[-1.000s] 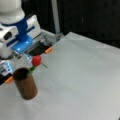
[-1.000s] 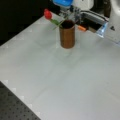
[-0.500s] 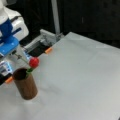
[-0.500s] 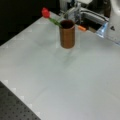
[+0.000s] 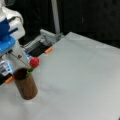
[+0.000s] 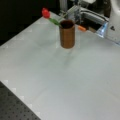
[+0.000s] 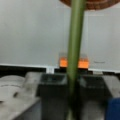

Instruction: Flower insertion into a vase

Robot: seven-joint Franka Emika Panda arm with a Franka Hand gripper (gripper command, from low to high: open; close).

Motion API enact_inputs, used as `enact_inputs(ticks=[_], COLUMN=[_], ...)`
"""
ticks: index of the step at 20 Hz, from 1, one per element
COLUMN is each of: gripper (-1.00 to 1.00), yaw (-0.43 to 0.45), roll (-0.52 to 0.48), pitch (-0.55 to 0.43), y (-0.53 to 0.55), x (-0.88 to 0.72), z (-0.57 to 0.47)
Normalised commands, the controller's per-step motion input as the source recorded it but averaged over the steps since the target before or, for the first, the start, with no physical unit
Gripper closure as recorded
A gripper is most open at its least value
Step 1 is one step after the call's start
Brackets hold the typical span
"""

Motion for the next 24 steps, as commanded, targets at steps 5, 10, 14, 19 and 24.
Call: enact_inputs(ticks=[5,10,14,19,24], gripper=[1.0,1.0,1.0,1.0,1.0], yaw=[0.123,0.154,0.16,0.172,0.169], roll=[-0.104,-0.057,-0.01,-0.038,-0.13], pitch=[-0.102,0.015,0.353,0.663,0.927], y=[-0.25,-0.2,-0.11,-0.09,-0.18], x=[-0.27,-0.2,-0.09,0.18,0.61], z=[-0.19,-0.07,0.12,0.35,0.44])
